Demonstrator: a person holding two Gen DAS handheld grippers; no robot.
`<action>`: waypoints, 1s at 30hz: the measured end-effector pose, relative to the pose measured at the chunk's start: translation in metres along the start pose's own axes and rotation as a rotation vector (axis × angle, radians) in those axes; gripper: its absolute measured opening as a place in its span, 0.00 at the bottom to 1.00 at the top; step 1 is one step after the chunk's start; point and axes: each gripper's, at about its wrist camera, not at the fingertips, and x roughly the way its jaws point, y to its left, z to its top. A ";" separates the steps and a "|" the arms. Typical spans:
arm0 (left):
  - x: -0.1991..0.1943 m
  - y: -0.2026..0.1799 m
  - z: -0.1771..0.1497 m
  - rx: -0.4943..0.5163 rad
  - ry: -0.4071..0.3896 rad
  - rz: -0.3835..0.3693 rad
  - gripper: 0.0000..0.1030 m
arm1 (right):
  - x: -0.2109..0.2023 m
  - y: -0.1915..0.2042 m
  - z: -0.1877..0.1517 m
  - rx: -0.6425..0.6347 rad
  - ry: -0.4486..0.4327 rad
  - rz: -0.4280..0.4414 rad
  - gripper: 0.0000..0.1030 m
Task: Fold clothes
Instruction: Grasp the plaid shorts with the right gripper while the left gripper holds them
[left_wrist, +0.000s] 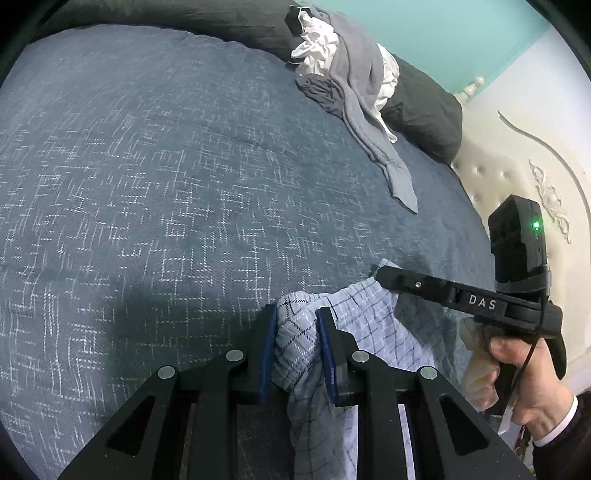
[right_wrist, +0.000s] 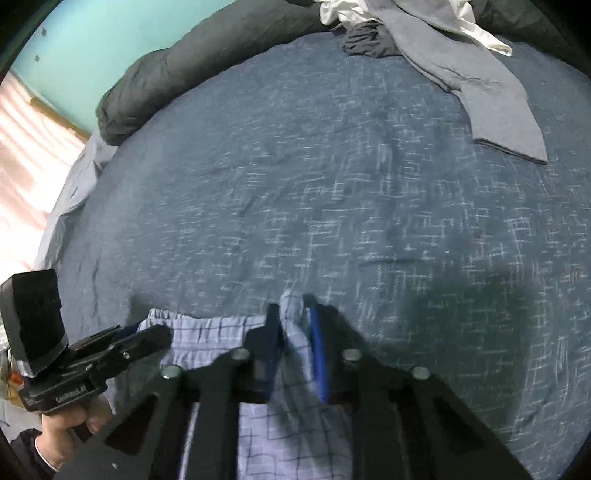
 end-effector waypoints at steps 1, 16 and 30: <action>-0.003 -0.003 -0.001 -0.001 -0.006 0.002 0.20 | -0.006 0.003 -0.003 -0.017 -0.017 0.010 0.10; -0.152 -0.123 -0.012 0.106 -0.194 -0.055 0.18 | -0.206 0.049 -0.050 -0.178 -0.378 0.193 0.10; -0.299 -0.308 -0.020 0.313 -0.351 -0.092 0.12 | -0.433 0.089 -0.098 -0.273 -0.644 0.222 0.10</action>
